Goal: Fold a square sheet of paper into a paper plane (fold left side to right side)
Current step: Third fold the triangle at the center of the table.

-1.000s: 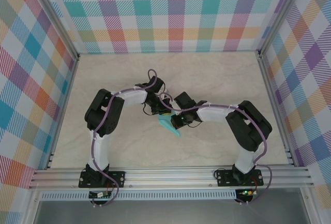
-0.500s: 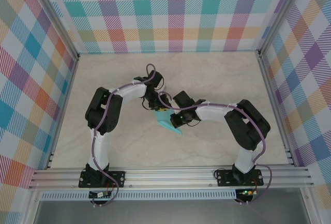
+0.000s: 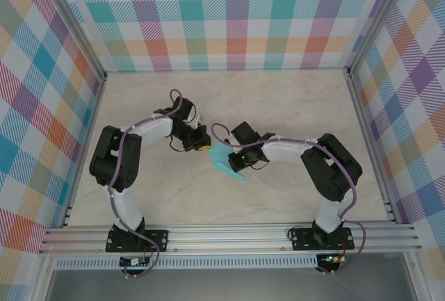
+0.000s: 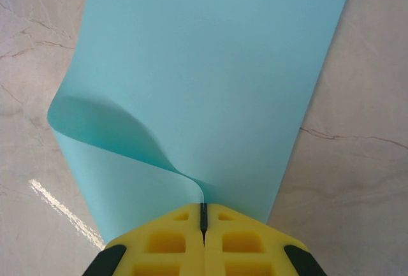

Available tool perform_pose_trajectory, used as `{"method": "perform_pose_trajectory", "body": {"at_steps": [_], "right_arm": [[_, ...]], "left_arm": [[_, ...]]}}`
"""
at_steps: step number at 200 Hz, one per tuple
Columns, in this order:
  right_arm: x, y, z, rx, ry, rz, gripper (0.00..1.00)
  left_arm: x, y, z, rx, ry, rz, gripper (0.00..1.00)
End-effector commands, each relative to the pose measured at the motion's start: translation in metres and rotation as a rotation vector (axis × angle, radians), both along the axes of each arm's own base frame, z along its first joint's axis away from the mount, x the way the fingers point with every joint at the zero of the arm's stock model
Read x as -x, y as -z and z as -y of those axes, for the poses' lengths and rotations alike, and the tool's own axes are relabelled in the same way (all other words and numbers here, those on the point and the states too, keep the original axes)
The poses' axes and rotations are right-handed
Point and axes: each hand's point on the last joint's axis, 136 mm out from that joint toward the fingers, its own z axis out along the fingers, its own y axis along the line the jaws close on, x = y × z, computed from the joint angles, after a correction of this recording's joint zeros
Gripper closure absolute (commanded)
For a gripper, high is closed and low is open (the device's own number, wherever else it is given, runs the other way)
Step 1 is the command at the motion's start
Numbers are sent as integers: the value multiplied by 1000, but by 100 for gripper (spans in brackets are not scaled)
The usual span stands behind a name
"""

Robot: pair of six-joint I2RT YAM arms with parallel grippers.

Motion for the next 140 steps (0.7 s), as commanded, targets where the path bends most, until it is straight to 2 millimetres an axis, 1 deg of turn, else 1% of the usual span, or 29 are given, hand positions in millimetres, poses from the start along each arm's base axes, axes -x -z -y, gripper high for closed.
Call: {"method": "perform_pose_trajectory", "body": {"at_steps": [1,7,27,49,93,124,140], "right_arm": [[36,34,12,89,-62,-135,100],[36,34,11,89,-62,-135,100],[36,34,12,91,-65,-135,100],[36,35,12,92,-65,-137,100],[37,36,10,92,-68,-146,100],[37,36,11,95,-68,-147,100],[37,35,10,93,-68,-145,100]], "left_arm": [[12,-27,23,143,-5,50,98],[16,-28,30,161,3,62,98],[35,-19,43,148,30,35,99],[43,-7,50,123,29,17,99],[41,10,58,88,28,0,100],[43,27,52,33,17,-26,100],[46,33,50,20,14,-33,100]]}}
